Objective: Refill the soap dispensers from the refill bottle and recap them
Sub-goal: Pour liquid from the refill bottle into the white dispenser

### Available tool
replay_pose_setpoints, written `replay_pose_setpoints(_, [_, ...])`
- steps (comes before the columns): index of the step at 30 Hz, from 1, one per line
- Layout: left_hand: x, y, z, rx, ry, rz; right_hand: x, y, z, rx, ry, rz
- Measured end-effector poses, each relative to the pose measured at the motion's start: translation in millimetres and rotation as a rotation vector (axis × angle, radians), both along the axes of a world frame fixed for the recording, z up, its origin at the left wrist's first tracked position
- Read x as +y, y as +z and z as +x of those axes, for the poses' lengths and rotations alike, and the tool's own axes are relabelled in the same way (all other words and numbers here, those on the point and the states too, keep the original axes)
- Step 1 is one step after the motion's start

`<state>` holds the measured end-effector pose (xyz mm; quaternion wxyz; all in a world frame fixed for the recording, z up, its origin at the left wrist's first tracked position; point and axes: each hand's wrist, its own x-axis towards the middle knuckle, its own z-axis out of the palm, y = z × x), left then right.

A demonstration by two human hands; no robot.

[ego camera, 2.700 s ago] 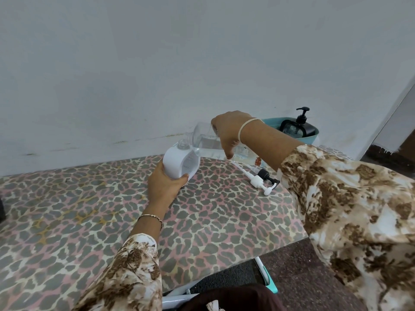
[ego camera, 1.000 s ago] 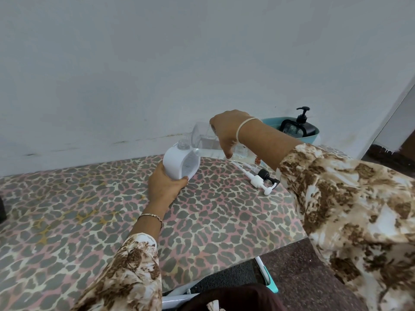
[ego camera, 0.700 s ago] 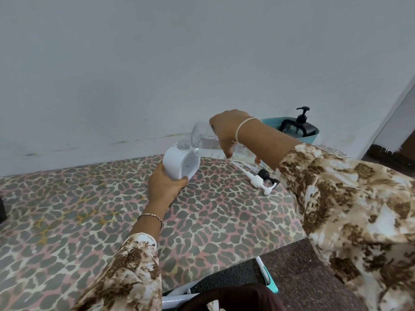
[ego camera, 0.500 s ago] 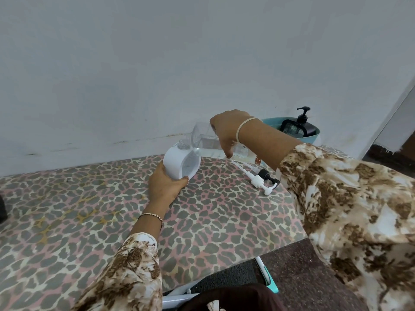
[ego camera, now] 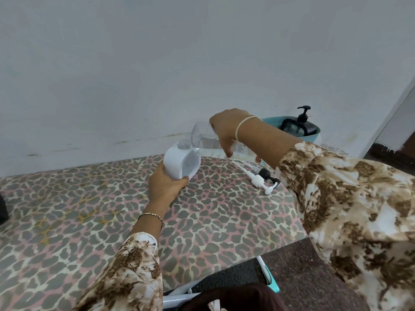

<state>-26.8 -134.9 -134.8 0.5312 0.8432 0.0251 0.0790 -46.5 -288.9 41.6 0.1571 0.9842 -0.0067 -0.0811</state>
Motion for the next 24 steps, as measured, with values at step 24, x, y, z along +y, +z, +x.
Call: replay_pose_setpoints(24, [3.6,-6.1,7.8,0.019,-0.015,-0.033,-0.4,-0.4,-0.1,-0.001,0.021,-0.011])
